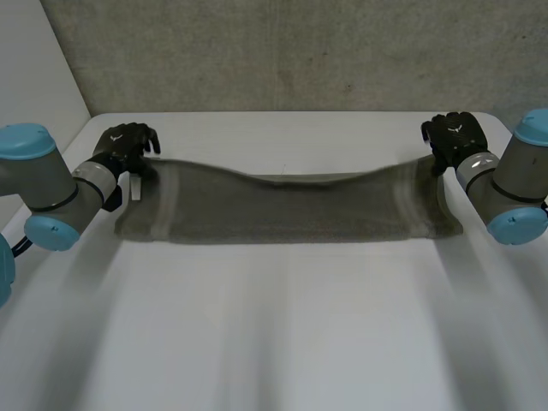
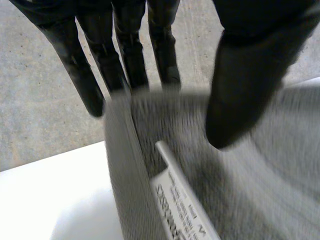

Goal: Fold the towel.

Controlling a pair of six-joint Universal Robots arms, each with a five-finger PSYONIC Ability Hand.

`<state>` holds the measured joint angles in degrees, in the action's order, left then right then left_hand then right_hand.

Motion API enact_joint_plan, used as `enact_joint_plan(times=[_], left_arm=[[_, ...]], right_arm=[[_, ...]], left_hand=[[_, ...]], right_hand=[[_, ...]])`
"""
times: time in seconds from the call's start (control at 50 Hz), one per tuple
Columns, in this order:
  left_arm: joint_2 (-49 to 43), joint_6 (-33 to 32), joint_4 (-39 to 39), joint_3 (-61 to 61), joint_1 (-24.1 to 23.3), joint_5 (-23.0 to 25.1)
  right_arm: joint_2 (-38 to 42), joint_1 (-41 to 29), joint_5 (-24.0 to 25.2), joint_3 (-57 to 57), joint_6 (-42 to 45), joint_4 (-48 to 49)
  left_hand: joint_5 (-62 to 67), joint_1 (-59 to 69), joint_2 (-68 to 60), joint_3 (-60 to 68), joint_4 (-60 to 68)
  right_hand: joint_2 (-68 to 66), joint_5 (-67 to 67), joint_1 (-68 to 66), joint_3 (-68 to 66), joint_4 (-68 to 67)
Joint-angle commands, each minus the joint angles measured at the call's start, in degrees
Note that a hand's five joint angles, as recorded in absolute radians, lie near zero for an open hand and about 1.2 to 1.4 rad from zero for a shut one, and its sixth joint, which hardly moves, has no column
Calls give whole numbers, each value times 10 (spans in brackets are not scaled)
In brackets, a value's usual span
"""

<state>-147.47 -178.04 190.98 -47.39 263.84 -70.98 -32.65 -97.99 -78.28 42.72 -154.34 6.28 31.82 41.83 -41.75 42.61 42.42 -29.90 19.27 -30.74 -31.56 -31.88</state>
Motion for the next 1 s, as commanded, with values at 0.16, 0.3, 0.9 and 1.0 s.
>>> enact_joint_plan(times=[0.16, 0.3, 0.9, 1.0], left_arm=[[29, 1, -3, -3, -6, -23], [89, 3, -15, -51, -2, -40], [373, 11, 20, -487, -38, -41], [372, 11, 42, -503, -39, -51]], right_arm=[[-37, -3, -39, 8, -2, 20], [-118, -4, -37, 80, -23, 37], [-225, 19, 47, 382, 90, -18], [-190, 23, 48, 375, 96, 2]], left_hand=[[-284, -284, 283, -292, -290], [-284, -284, 283, -292, -290], [-287, -288, 287, -295, -293], [-287, -288, 287, -295, -293]], right_hand=[[199, -193, 207, 216, 219], [199, -193, 207, 216, 219], [128, -121, 136, 144, 147], [69, -63, 77, 86, 89]])
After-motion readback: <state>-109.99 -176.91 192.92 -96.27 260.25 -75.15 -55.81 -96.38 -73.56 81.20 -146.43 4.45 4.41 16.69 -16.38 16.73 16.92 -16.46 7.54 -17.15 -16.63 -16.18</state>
